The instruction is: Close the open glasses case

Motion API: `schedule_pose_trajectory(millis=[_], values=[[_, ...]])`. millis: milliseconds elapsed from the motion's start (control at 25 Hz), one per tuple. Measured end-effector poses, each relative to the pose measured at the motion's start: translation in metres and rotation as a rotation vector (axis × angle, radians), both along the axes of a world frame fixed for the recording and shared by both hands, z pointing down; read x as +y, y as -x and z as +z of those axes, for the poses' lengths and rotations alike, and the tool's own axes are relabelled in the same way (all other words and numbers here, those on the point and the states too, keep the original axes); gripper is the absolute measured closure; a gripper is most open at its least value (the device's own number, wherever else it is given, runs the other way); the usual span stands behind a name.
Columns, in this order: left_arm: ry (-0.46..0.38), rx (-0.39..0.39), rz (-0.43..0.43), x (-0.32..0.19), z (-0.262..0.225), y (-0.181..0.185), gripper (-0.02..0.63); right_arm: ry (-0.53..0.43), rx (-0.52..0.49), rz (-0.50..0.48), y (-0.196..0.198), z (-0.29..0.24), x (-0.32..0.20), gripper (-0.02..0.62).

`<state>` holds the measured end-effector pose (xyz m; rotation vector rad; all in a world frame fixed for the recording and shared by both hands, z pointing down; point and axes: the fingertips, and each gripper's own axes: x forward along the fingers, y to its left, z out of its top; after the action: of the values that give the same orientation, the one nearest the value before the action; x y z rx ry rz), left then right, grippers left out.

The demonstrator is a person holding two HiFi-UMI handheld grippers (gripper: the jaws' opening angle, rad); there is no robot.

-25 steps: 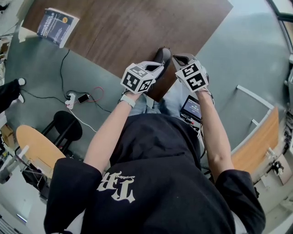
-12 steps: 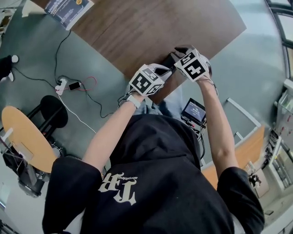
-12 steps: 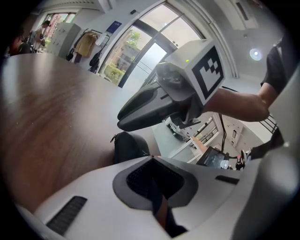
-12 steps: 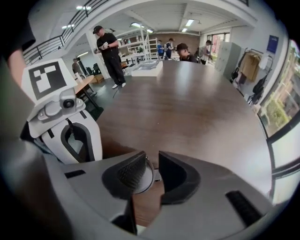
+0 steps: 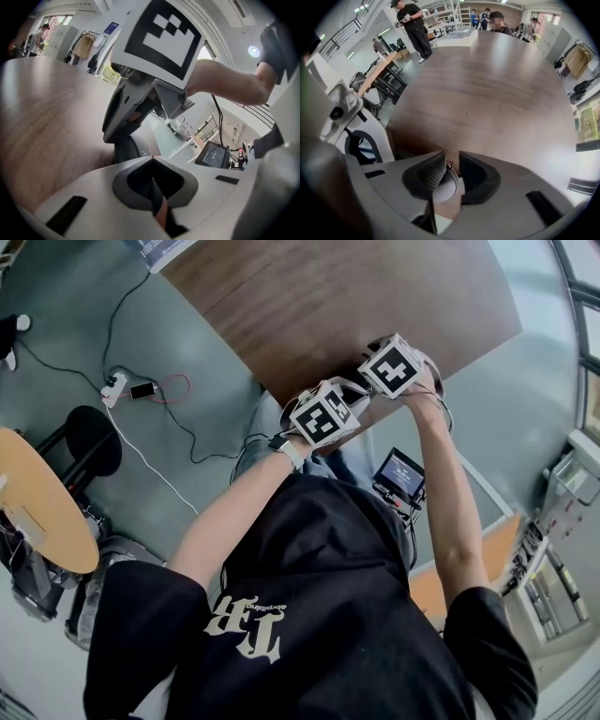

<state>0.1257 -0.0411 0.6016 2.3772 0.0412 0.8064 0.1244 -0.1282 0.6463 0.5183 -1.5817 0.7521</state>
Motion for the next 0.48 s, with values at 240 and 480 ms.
schedule_pose_trajectory(millis=[240,480], values=[[-0.023,0.022,0.006,0.0002,-0.0034,-0.0022,0.601,0.09,0.021,0.007,0.0075,0.0035,-0.004,0.535],[-0.007,0.027,0.016,0.002,-0.0065,-0.0022,0.601,0.155,0.042,-0.014,0.0019,0.0053,-0.0034,0.606]])
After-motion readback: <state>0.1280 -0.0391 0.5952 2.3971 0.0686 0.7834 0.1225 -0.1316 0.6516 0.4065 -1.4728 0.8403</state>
